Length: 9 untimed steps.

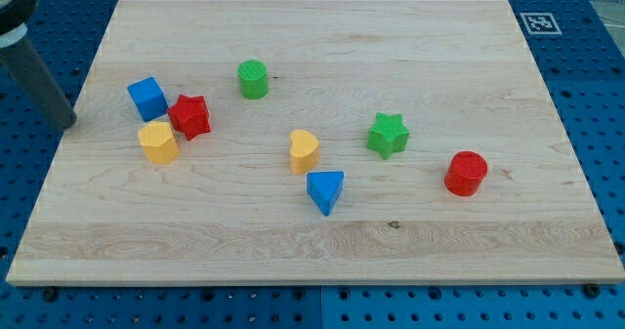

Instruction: Move the arm to the left of the yellow heart

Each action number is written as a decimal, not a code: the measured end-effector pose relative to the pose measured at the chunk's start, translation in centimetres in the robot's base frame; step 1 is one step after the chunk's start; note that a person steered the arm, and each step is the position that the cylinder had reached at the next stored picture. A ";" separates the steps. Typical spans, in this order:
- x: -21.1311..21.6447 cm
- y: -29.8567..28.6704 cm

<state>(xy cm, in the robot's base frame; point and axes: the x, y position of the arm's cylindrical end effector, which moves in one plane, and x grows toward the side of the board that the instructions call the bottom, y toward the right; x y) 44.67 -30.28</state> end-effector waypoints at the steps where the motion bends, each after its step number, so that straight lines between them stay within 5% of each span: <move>1: 4.8 0.0; 4: 9.4 9.2; 9: 6.6 22.9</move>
<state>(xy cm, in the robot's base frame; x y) 51.24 -7.38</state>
